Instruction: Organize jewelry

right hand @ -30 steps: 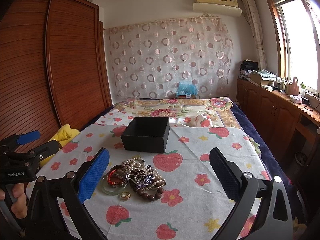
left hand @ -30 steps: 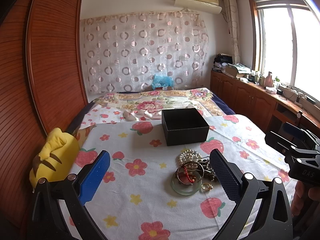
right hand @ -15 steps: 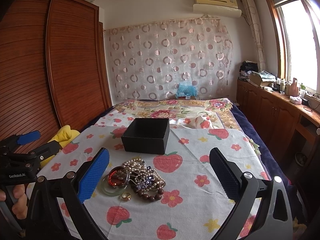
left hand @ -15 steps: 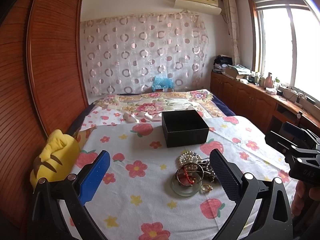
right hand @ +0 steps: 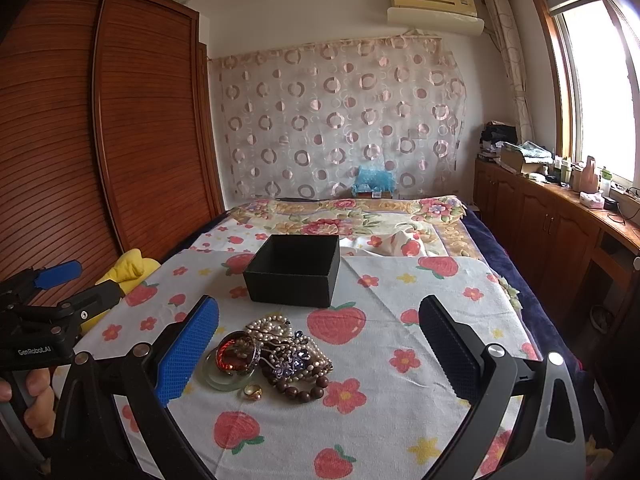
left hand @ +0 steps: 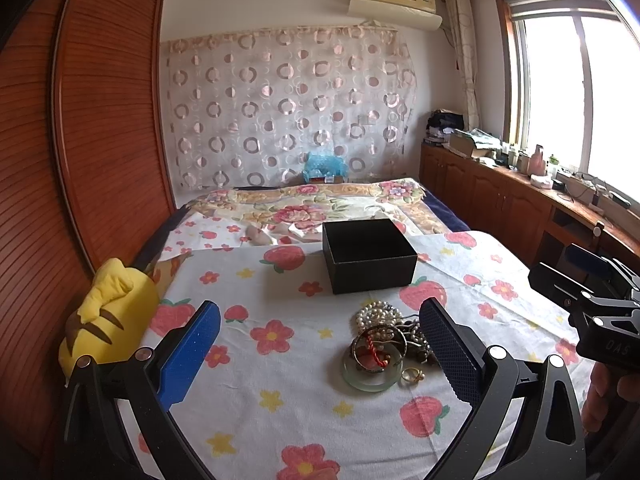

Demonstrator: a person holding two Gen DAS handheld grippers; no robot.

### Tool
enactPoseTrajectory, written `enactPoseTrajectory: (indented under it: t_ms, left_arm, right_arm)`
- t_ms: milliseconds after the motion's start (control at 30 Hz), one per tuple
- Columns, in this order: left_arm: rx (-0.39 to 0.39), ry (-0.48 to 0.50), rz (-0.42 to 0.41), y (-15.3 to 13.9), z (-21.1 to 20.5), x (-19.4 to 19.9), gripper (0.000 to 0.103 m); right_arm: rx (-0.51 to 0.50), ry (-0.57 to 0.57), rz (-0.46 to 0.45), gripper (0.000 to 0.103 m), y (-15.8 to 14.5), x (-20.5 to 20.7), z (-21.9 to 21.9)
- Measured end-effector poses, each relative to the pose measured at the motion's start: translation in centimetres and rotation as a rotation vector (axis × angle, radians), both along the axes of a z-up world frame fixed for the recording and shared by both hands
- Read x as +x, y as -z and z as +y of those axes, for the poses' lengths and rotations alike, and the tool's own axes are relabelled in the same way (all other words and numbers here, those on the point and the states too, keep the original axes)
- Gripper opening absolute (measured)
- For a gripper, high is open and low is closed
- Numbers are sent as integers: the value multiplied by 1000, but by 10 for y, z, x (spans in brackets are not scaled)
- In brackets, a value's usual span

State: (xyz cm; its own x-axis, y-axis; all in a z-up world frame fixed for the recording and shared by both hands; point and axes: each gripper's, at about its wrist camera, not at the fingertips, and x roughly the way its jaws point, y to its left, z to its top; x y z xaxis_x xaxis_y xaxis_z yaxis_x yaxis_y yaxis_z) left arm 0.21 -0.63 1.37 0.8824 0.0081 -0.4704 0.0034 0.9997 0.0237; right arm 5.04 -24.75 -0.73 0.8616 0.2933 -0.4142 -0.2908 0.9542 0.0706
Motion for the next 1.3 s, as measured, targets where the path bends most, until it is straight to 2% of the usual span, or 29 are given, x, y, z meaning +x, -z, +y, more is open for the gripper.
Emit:
enactPoseTrajectory:
  t_ms: [800,1000,1300]
  left_arm:
    - [2,-3,5,-1,0,1,97]
    - [0,4,47,17,-3,3,97]
    - [-9,54,120,48,2,20,97]
  right_arm:
    - [-1,-1,2,101,0,0,0]
    - [-3,-12,25,101,-5,-1,7]
    - [-8,-48,88,101,25,12,-1]
